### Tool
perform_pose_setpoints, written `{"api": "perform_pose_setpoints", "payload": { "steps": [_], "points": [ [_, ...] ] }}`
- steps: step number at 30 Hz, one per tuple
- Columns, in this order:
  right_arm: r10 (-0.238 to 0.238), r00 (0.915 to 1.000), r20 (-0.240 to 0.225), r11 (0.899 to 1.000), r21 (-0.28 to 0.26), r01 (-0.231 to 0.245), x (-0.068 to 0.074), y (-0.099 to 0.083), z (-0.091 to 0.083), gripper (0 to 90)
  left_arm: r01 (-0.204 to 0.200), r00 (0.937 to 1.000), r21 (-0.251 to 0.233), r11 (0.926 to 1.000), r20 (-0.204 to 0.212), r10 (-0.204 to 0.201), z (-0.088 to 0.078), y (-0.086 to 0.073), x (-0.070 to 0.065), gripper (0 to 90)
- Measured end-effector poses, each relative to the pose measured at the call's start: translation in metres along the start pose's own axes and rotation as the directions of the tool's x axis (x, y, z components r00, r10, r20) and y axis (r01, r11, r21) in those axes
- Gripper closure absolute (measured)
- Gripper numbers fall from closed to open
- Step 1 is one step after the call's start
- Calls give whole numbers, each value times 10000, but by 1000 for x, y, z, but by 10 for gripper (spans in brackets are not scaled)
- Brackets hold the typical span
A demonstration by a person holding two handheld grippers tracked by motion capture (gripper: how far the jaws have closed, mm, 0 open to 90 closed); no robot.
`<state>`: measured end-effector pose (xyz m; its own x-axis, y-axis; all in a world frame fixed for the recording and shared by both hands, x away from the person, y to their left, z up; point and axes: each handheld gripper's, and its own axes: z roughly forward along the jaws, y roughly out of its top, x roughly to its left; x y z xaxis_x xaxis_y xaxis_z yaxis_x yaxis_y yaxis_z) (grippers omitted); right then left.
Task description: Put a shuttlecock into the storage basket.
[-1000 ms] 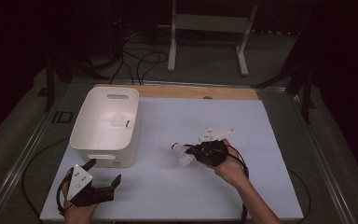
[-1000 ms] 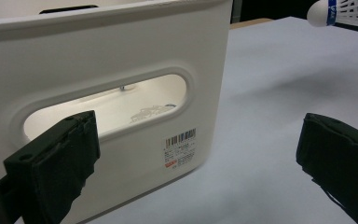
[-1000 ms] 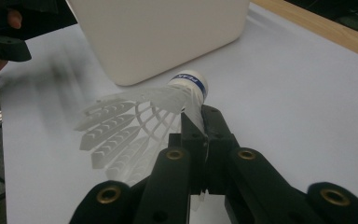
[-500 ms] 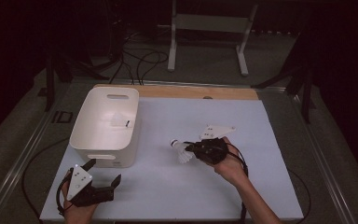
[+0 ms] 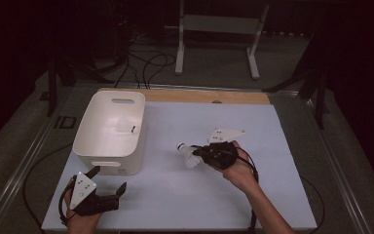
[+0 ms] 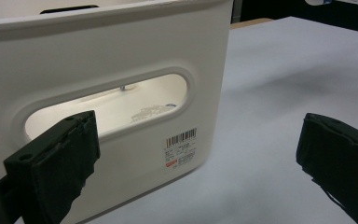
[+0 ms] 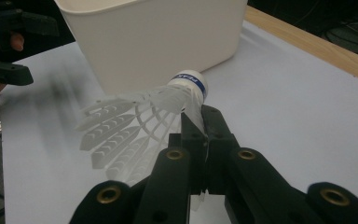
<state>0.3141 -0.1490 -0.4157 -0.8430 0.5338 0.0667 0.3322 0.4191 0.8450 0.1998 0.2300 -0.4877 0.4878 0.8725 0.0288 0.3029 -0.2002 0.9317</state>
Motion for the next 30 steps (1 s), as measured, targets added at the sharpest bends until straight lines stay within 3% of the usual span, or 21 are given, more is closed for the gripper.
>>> {"api": "perform_pose_setpoints", "payload": {
  "steps": [30],
  "points": [
    [42, 9998, 174, 9994, -349, -36, 0, 17, -1, 895, -16, 10000, 8, 10000, 32, 16, 1, 0, 0, 0]
  ]
}}
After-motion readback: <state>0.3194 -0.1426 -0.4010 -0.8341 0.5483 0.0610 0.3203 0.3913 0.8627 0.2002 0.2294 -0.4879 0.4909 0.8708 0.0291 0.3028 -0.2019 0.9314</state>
